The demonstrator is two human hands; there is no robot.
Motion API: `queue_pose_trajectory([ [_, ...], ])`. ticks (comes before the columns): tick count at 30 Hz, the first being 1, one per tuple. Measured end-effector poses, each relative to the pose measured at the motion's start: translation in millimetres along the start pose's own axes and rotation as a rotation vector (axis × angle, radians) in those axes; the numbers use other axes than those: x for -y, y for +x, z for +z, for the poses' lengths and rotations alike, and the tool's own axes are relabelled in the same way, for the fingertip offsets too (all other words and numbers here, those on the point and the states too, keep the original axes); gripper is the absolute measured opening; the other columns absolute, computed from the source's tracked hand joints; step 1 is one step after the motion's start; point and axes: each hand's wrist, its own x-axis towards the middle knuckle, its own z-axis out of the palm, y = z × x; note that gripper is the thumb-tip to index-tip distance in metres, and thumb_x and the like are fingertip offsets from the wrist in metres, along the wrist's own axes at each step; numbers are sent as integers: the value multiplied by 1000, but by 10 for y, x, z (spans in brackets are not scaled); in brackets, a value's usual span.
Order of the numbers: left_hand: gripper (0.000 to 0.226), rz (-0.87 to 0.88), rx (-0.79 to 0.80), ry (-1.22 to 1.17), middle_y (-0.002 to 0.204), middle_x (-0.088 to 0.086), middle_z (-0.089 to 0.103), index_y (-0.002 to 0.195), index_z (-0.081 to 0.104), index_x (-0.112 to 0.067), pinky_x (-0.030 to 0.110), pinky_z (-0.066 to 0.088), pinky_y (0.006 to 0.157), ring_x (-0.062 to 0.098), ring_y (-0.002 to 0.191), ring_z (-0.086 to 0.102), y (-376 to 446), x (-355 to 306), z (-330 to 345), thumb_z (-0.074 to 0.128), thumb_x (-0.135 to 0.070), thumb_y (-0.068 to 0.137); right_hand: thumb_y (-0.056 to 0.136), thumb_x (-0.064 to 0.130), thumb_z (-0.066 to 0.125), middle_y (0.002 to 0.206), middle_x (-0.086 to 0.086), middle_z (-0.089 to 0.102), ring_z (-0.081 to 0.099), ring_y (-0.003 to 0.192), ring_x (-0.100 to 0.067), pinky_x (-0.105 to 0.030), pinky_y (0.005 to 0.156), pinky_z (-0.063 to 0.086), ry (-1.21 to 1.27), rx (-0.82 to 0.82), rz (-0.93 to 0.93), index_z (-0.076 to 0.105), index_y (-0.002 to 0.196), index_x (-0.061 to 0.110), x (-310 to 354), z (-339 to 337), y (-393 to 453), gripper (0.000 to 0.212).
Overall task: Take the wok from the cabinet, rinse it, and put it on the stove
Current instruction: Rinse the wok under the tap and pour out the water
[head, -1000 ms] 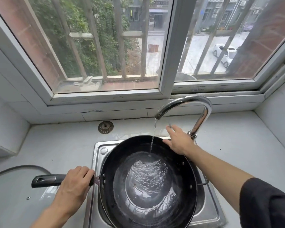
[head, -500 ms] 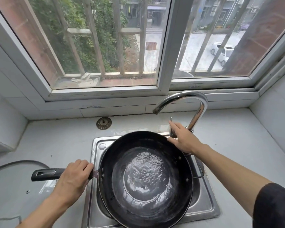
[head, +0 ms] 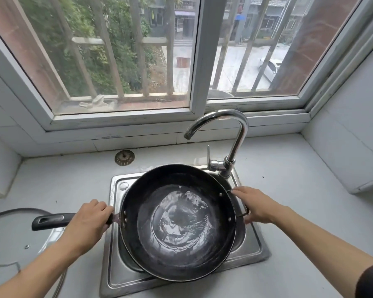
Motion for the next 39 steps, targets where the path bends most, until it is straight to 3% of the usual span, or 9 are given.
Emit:
queue_pose_trajectory([
  [2, 47, 8, 34, 16, 65, -6, 53, 71, 60, -22, 32, 40, 50, 22, 59, 51, 13, 9, -18, 93, -18, 38, 64, 38, 86, 159, -3, 17, 27, 142, -25, -31, 115, 28, -36, -58, 10, 21, 151, 20, 2, 63, -5, 110],
  [6, 44, -5, 83, 24, 69, -8, 53, 74, 60, -24, 32, 43, 51, 20, 62, 52, 30, 58, 4, 92, -24, 44, 62, 43, 86, 156, -4, 27, 32, 139, -24, -31, 114, 29, -100, -68, -52, 22, 151, 15, -13, 93, 87, 113],
  [11, 19, -54, 169, -72, 98, -7, 49, 103, 55, -25, 32, 43, 79, 17, 94, 51, 50, -4, -90, 62, -31, 88, 51, 49, 87, 134, -2, 46, 47, 119, -24, -35, 101, 41, -114, -27, -88, 40, 133, 15, 16, 58, 211, 101],
  [19, 15, -63, 243, -61, 99, -9, 48, 106, 52, -26, 32, 43, 79, 15, 96, 48, 68, -2, -97, 55, -32, 93, 47, 52, 83, 117, 4, 52, 46, 104, -18, -31, 92, 43, -137, 3, -91, 47, 121, 26, 82, -35, 257, 87],
  [24, 13, -49, 135, -106, 90, -10, 47, 97, 55, -24, 35, 44, 72, 16, 88, 48, -76, 80, -120, 63, -29, 89, 46, 51, 82, 108, 6, 51, 42, 96, -16, -28, 86, 41, -180, -60, -94, 48, 111, 24, 123, -133, 203, 78],
  [29, 31, -51, -6, -59, 77, -8, 53, 85, 58, -23, 34, 44, 54, 20, 73, 54, -52, 244, -245, 84, -21, 68, 47, 47, 80, 113, 4, 51, 44, 101, -19, -29, 89, 41, -167, -166, -102, 45, 118, 23, 208, -334, 240, 82],
  [34, 32, -106, -124, -61, 79, -5, 56, 90, 62, -19, 34, 45, 54, 24, 76, 55, 93, 370, -421, 85, -18, 67, 49, 42, 79, 123, -1, 52, 46, 111, -24, -33, 95, 41, -141, -289, -95, 46, 126, 17, 295, -515, 323, 87],
  [39, 39, -134, -206, -34, 77, 0, 56, 88, 61, -15, 30, 35, 52, 28, 71, 55, 183, 390, -493, 89, -13, 60, 47, 30, 84, 117, -7, 54, 50, 104, -28, -35, 88, 44, -109, -448, -54, 47, 124, 12, 348, -557, 390, 87],
])
